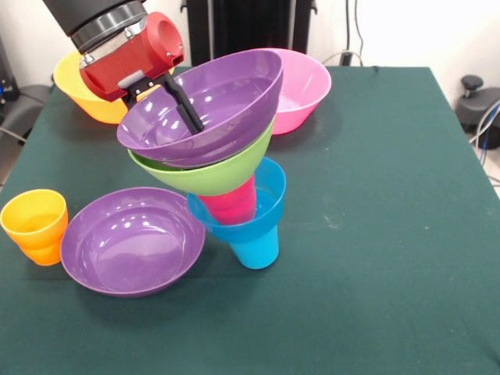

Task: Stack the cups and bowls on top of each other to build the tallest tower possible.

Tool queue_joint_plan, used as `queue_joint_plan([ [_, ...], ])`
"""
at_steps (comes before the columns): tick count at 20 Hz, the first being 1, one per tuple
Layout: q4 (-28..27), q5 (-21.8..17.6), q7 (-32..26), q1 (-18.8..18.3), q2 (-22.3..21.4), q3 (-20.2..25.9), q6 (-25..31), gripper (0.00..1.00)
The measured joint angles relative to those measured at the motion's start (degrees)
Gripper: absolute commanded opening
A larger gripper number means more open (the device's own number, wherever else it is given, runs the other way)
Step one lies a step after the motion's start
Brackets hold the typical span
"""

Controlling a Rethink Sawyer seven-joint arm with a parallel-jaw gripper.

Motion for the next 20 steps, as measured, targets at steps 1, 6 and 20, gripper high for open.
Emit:
queue_joint_plan([
  [1,0.0,0.0,0.0,0.03,-0.02,-0.01,0.0,1.0],
  [6,-0.01,0.01,0.0,0.35,-0.24,-0.21,-0.01,1.0],
  [20,0.03,1.06,0.64,8.07,-5.12,-3.99,0.01,1.0],
])
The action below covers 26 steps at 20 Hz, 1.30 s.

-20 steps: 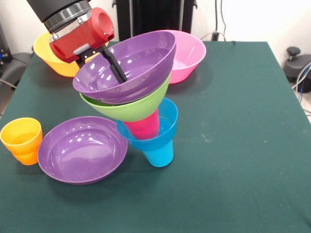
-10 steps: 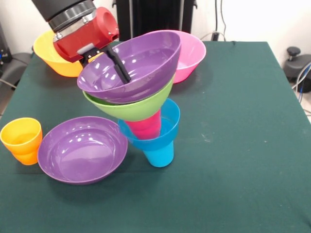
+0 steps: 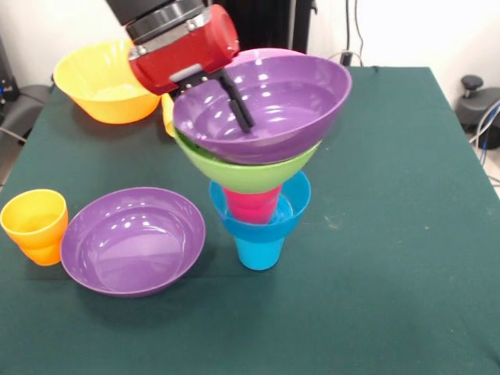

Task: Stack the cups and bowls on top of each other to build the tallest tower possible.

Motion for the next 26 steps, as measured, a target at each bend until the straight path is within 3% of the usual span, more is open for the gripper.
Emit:
queue_joint_plan([
  [7,0.0,0.1,0.08,1.71,-0.97,-0.95,-0.01,1.0],
  [26,0.09,0.21,0.08,1.27,-2.21,-2.55,0.01,1.0],
])
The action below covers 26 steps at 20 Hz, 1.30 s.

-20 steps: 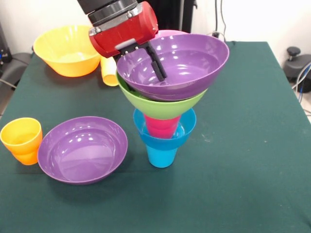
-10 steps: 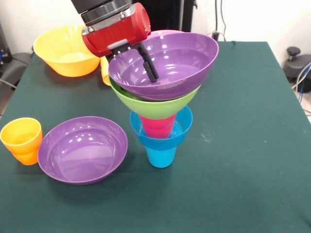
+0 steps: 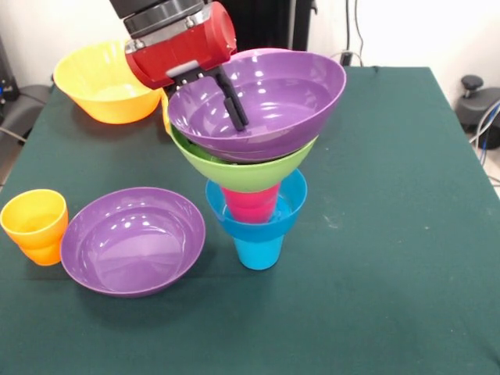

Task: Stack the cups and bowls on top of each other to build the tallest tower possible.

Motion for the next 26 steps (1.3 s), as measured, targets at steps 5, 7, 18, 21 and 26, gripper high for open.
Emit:
queue_joint_plan([
  [5,0.19,0.23,0.0,-0.12,-1.9,-0.38,0.0,1.0],
  [7,0.17,0.47,0.0,-0.11,-2.81,-0.78,0.14,1.0],
  [18,-0.48,2.21,0.0,0.41,-3.6,-3.0,2.29,1.0],
  [21,-0.49,2.55,0.0,0.59,-3.59,-3.51,2.27,1.0],
  [26,-0.5,2.62,0.02,0.93,-3.49,-3.81,2.25,1.0],
])
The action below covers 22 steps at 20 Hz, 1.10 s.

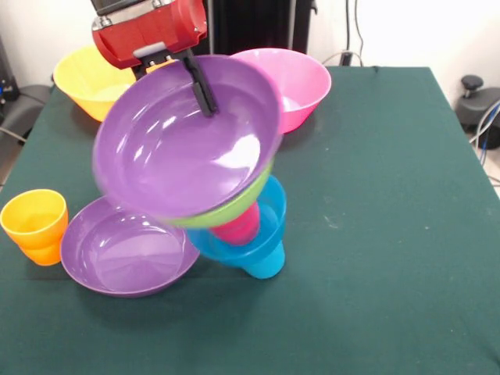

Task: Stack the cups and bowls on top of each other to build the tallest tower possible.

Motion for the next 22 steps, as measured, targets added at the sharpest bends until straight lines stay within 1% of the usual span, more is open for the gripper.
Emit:
queue_joint_plan([
  [9,-0.65,0.01,-0.01,1.17,0.45,-0.8,0.0,1.0],
  [14,-1.7,0.2,-0.01,2.46,0.87,-1.27,-0.73,1.0],
  [17,-2.17,0.37,-0.01,3.63,1.62,-1.45,-2.58,1.0],
  [22,-2.22,0.61,-0.01,4.45,2.04,-1.48,-4.18,1.0],
])
